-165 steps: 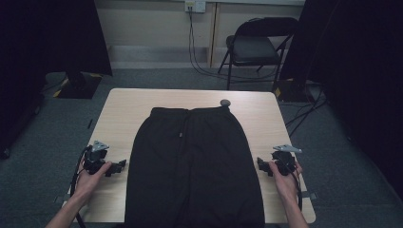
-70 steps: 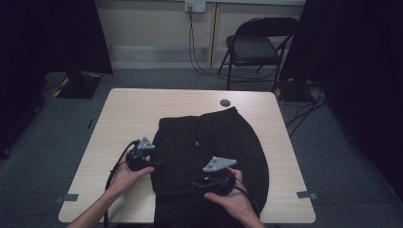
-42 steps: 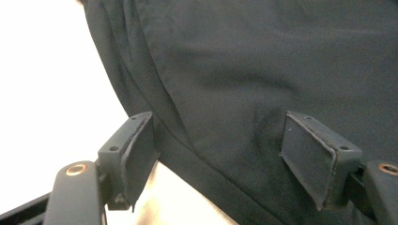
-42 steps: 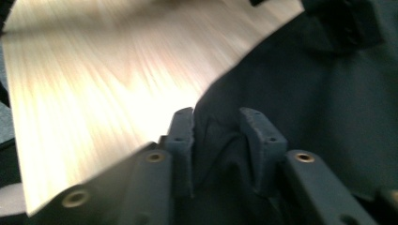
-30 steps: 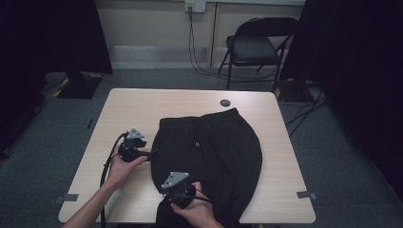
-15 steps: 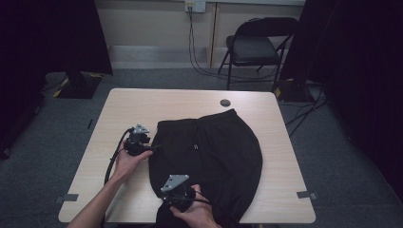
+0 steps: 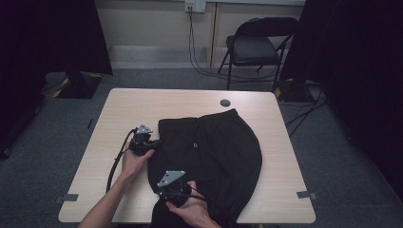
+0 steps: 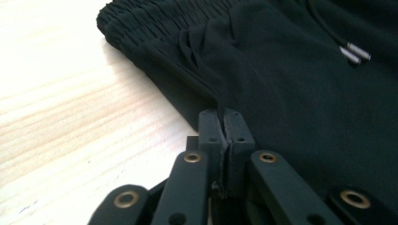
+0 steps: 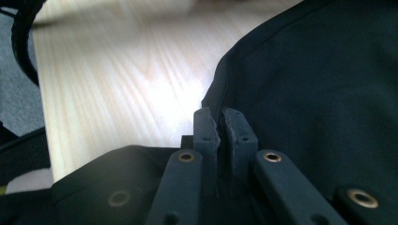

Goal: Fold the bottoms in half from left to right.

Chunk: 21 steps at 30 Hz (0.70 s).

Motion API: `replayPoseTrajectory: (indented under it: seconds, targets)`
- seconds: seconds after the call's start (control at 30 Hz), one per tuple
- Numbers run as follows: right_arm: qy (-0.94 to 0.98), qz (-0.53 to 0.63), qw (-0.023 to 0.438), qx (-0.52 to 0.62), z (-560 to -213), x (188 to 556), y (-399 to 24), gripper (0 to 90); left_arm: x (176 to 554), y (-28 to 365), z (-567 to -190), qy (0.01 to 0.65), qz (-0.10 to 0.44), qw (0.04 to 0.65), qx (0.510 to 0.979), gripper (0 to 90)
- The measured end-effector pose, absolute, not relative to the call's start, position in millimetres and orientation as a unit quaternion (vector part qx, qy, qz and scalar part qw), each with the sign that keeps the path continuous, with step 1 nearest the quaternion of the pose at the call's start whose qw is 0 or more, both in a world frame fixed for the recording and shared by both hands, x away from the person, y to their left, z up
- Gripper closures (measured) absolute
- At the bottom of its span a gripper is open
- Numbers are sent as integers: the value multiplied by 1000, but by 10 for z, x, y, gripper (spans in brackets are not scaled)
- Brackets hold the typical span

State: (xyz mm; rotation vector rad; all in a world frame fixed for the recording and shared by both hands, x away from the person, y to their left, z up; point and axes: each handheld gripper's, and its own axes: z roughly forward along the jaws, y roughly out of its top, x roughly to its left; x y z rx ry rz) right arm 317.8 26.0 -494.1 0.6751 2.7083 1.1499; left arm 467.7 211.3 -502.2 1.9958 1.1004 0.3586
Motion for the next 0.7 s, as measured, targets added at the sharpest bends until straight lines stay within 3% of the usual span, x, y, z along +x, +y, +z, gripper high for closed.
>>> replayPoseTrajectory:
  seconds: [0.17, 0.27, 0.7]
  targets:
    - [885, 401, 62, 229, -4823, 3234, 252, 855, 4710, 2258, -4888, 461, 129, 458, 749, 894]
    - [876, 420, 66, 230, -4658, 3265, 248, 855, 4748, 2333, -4651, 451, 144, 463, 749, 894]
    - [820, 528, 91, 202, -3561, 3312, 385, 862, 4704, 2594, -3509, 434, 197, 539, 695, 894]
